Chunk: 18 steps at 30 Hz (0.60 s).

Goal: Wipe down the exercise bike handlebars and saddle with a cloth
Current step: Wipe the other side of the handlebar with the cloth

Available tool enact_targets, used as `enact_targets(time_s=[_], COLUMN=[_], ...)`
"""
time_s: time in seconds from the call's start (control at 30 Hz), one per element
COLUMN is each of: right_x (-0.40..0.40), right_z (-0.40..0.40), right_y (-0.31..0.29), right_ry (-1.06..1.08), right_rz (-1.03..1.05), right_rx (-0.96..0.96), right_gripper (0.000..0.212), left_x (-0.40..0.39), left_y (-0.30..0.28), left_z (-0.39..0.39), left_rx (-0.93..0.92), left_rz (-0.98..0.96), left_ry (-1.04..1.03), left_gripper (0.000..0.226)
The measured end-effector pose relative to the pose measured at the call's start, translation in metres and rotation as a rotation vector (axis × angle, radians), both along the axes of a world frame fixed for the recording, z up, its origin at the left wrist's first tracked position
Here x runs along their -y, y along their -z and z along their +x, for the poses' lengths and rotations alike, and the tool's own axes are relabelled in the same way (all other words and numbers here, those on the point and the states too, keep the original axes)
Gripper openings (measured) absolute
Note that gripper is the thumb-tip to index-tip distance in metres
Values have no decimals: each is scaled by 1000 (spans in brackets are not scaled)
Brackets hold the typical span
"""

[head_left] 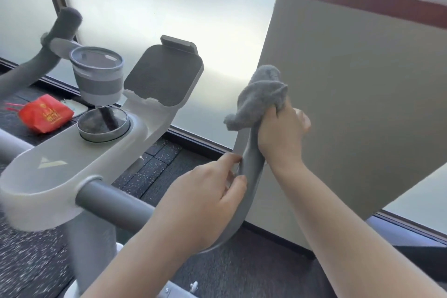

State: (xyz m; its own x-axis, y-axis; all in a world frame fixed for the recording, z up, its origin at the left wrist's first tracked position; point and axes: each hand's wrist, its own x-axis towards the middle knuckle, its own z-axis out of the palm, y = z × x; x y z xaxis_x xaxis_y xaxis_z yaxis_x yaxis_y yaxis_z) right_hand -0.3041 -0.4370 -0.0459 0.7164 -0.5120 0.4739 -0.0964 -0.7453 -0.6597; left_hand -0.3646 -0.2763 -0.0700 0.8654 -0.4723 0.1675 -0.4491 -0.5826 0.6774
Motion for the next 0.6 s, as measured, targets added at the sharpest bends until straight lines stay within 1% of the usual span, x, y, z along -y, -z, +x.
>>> enact_targets(time_s=[0.1,0.17,0.2,0.27,0.33,0.37,0.4,0.47,0.53,0.6], right_x=[1,9,13,20,25,25,26,27,24,21], right_z=[-7,-6,-3,5,12,15,17,14,4,-7], right_y=[5,-7,-17,-44,-64,-71,-73,-68,-52,-37], right_ry=[-82,-157,-182,-230,-310,-308,-280,-180,-140,-92], right_rz=[82,215,343,671,989,1063,1112,1129,1125,1210], right_rx=[24,7,-10,-46,16,57,102,187,295,417], right_gripper=[40,31,30,33,32,33,34,31,24,22], left_x=[0,-1,-1,-1,-1,-1,-2,-5,-10,-20], left_y=[1,1,0,0,-2,-3,-4,-3,1,8], left_z=[0,1,1,0,-1,-1,-1,-4,-7,-8], left_rx=[30,38,40,46,68,81,96,147,239,266], left_rz=[-1,-2,-1,5,19,22,15,4,61,151], left_ry=[7,14,18,21,17,16,11,-32,-108,-150], left_gripper=[30,31,31,33,36,37,37,34,30,34])
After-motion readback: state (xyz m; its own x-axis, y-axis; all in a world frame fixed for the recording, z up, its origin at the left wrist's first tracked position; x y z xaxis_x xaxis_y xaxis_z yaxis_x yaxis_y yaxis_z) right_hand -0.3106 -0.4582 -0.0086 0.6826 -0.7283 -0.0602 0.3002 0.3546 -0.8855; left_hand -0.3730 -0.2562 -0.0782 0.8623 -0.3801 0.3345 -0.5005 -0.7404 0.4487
